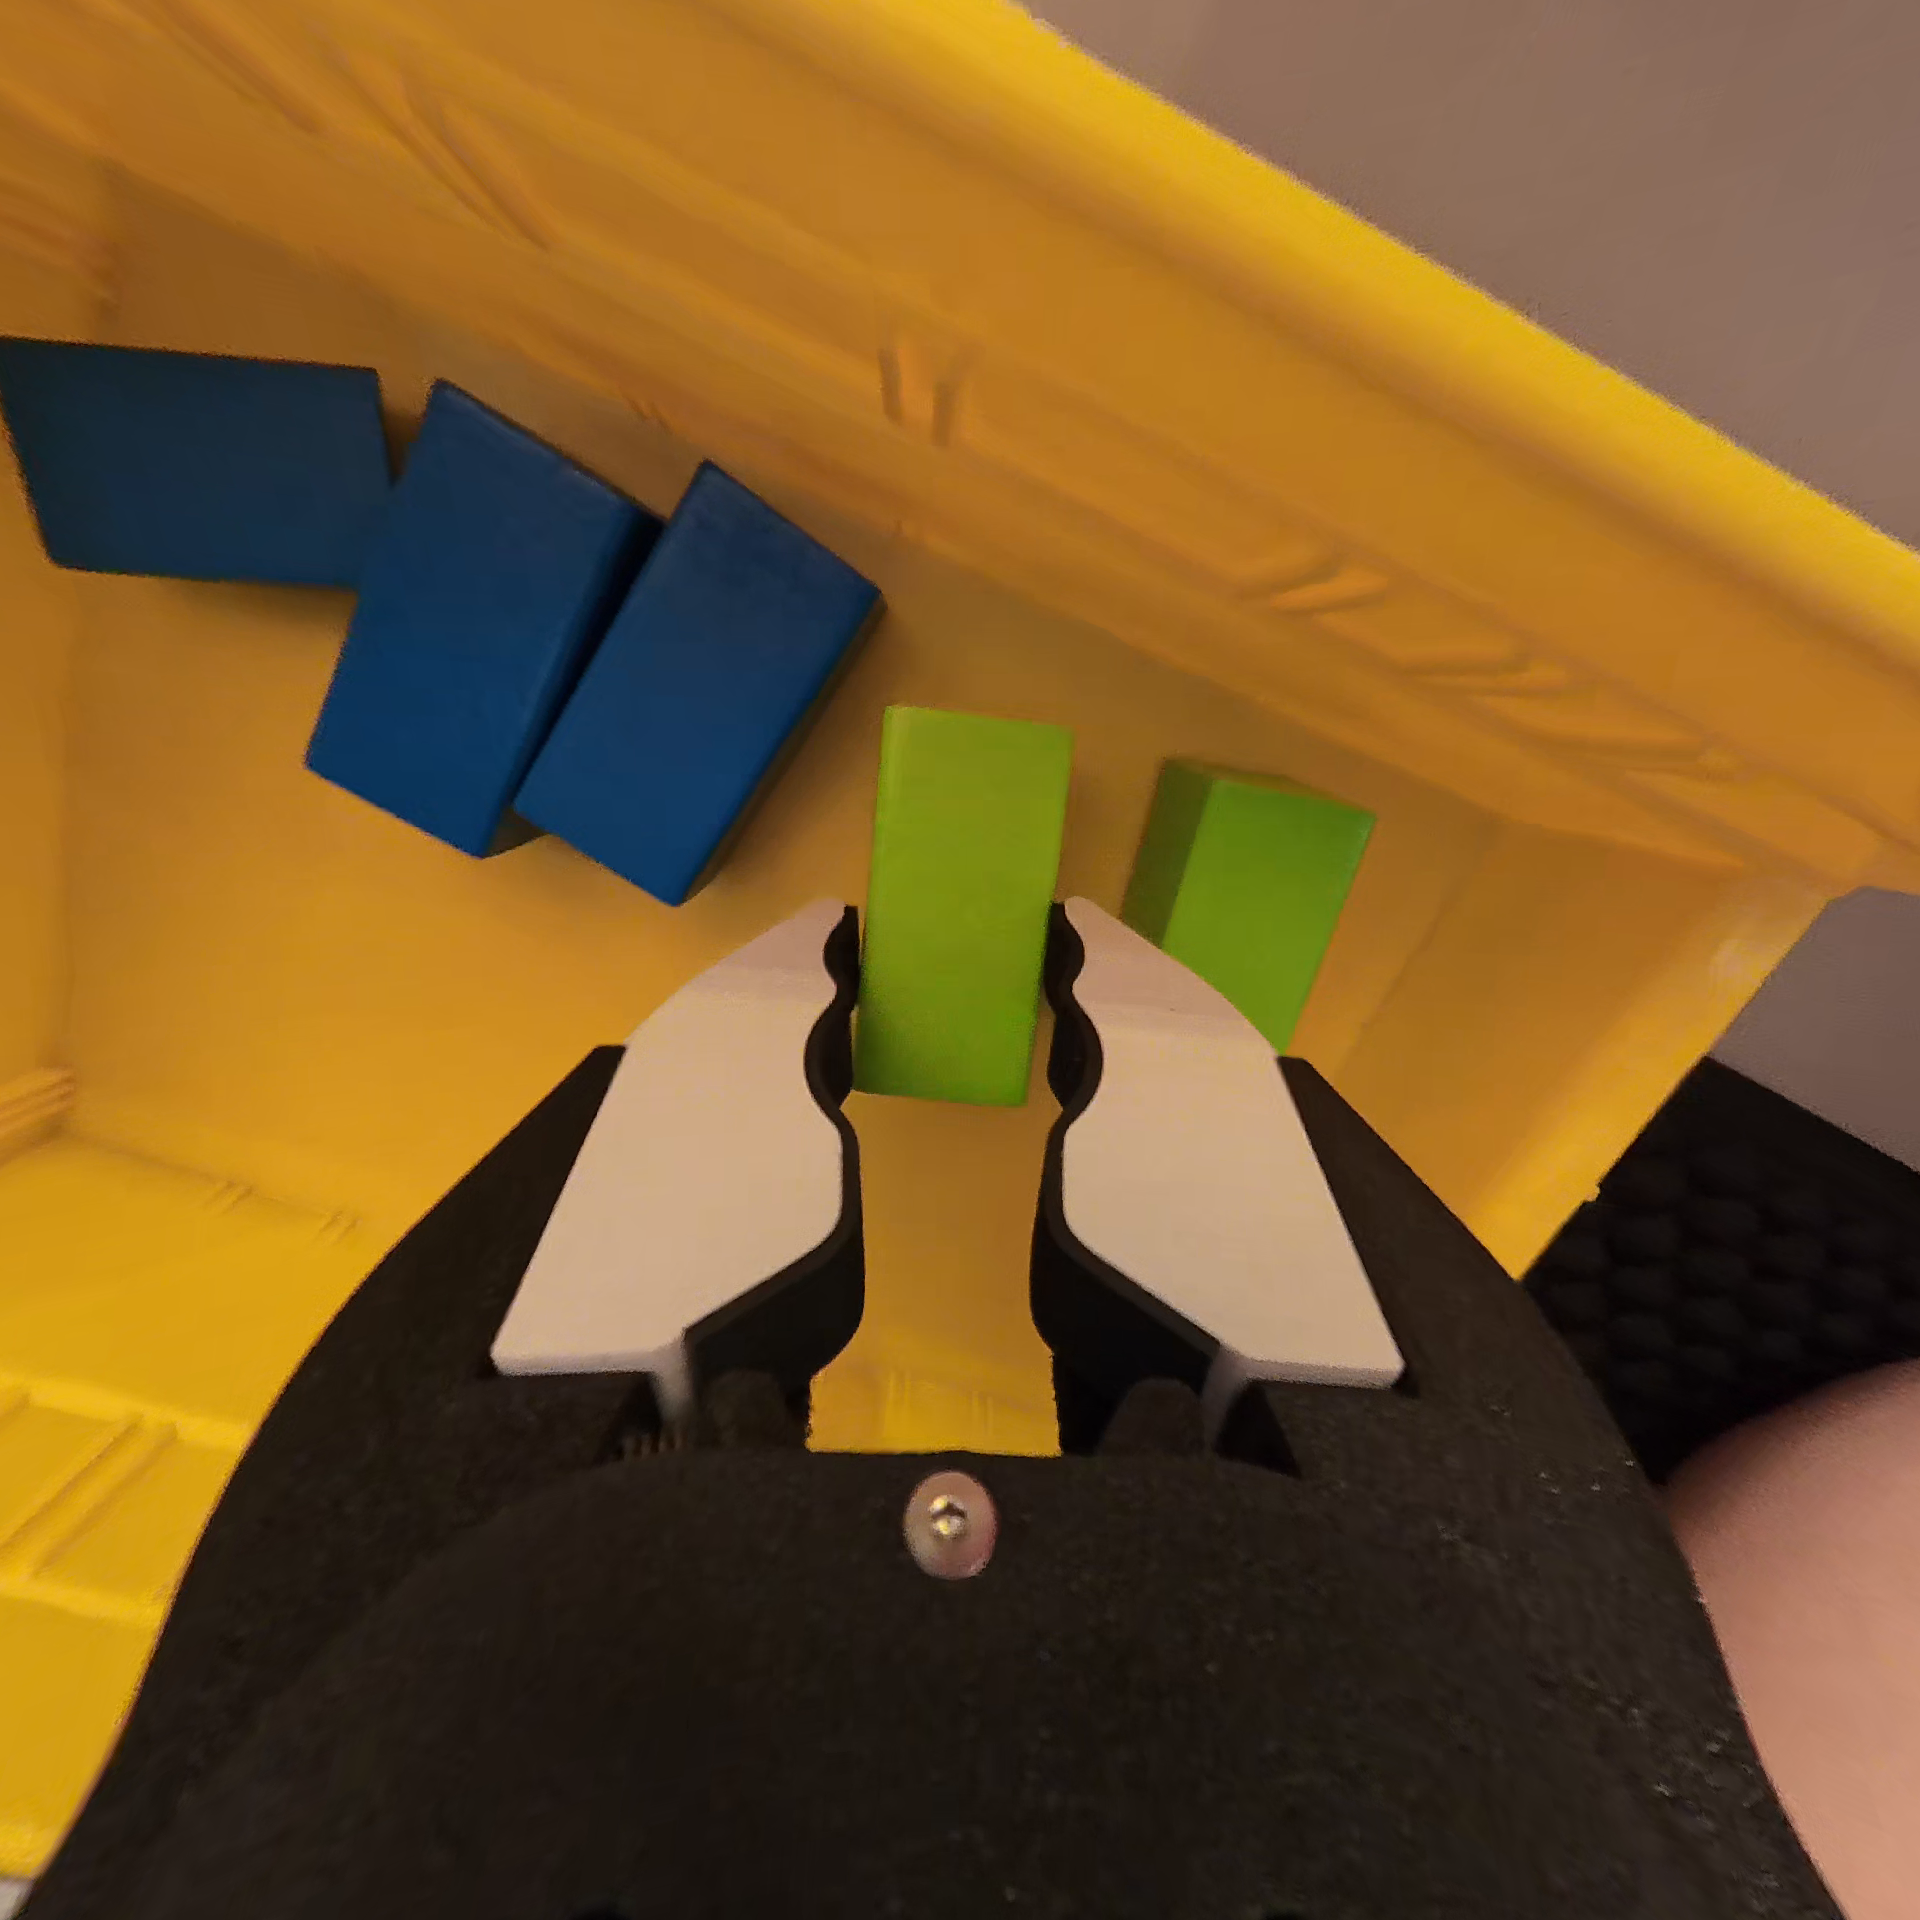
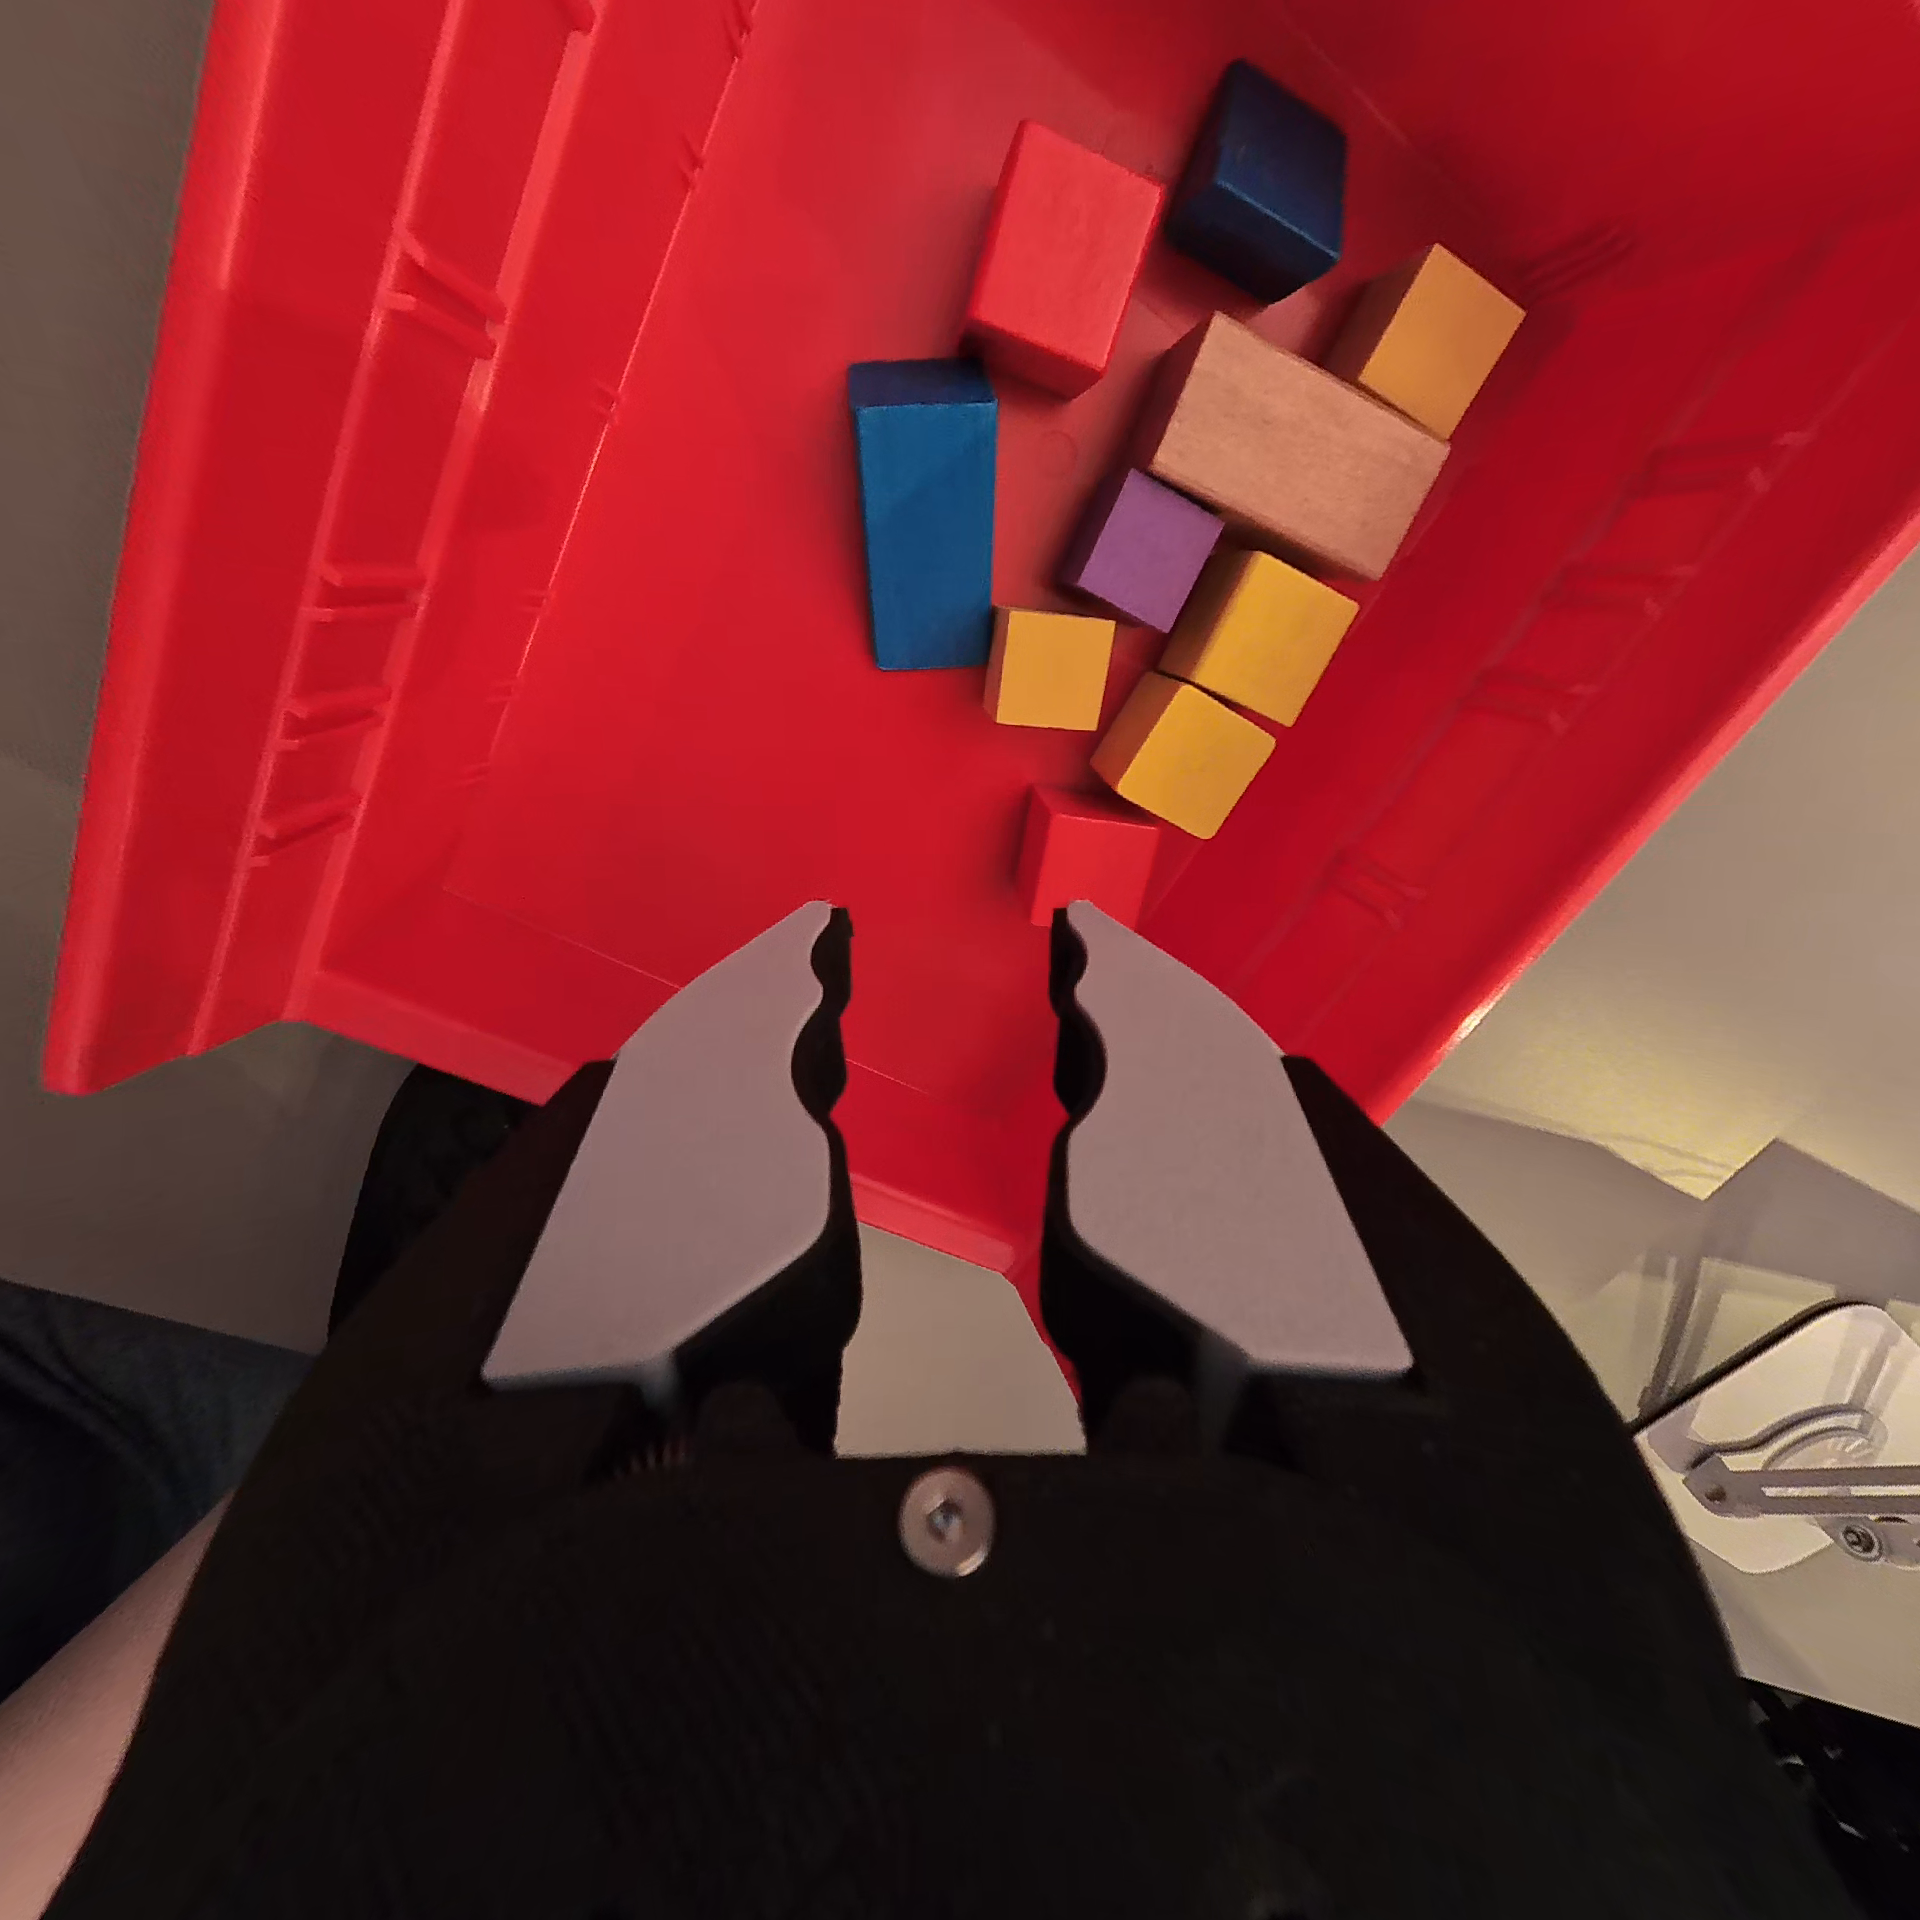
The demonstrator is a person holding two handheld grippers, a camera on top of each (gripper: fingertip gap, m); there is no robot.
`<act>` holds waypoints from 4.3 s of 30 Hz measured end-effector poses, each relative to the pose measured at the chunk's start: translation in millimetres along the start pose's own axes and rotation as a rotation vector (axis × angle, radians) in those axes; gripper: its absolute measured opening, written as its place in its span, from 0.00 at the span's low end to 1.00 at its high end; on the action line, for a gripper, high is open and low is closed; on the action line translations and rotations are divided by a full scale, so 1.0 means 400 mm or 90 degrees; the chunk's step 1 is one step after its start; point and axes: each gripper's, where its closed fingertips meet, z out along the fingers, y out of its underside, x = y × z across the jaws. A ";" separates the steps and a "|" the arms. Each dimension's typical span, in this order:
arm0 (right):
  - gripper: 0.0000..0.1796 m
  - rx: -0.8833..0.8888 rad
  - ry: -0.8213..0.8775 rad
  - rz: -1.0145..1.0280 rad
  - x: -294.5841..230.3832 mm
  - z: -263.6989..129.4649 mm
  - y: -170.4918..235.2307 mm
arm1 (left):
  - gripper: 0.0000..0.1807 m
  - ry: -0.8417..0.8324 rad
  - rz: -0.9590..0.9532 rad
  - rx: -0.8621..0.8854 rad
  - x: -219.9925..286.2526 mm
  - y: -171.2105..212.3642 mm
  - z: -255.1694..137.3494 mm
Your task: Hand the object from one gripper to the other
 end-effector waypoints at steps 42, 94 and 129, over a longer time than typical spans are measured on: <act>0.38 1.006 0.214 -0.526 -0.619 -0.434 -0.420 | 0.18 0.649 -0.116 0.720 0.318 -0.529 -0.469; 0.38 0.137 -0.072 0.249 0.058 0.220 -0.353 | 0.10 0.499 -0.125 0.745 0.243 -0.454 -0.532; 0.39 0.226 0.008 0.229 0.065 0.229 -0.353 | 0.10 0.523 -0.126 0.752 0.246 -0.449 -0.545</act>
